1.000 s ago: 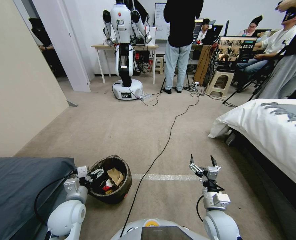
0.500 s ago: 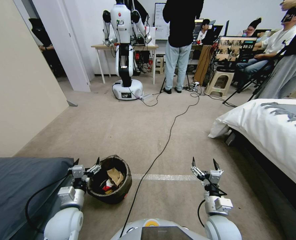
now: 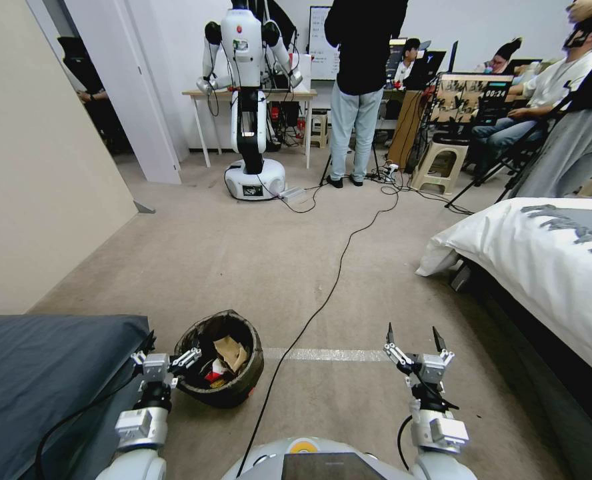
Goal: Pick up the trash bin, then pick up the garbage from the floor and place it into the trash bin.
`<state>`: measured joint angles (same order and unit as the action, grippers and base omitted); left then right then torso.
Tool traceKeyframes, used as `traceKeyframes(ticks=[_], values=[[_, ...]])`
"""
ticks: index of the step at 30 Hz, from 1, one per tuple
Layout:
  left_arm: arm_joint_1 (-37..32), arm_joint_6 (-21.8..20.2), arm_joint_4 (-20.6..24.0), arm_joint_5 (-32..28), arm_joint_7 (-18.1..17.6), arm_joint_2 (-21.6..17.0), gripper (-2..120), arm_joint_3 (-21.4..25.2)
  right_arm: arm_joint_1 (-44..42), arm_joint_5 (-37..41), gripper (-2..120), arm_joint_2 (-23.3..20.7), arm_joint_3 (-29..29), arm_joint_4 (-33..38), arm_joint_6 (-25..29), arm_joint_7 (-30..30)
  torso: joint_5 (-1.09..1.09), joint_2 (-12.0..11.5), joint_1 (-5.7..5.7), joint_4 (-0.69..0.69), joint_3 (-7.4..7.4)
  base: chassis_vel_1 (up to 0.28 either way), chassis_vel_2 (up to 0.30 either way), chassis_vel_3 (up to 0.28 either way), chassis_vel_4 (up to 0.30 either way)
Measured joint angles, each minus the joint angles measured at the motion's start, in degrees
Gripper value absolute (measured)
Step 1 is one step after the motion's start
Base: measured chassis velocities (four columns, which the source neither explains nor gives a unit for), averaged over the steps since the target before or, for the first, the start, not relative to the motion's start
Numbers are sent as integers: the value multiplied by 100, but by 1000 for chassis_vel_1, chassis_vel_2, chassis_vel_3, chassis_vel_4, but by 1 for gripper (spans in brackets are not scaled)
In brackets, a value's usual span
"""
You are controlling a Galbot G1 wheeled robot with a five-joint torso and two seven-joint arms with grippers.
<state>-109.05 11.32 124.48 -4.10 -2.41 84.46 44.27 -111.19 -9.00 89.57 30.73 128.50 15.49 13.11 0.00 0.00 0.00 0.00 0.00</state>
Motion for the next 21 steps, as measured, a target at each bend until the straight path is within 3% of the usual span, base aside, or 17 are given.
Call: traceKeyframes(ticks=[21], values=[[14, -28, 0, -23, -4, -2, 100, -3, 6, -28, 100, -9, -8, -10, -26, 27, 0, 0, 0, 0, 0, 0, 0, 0, 0]])
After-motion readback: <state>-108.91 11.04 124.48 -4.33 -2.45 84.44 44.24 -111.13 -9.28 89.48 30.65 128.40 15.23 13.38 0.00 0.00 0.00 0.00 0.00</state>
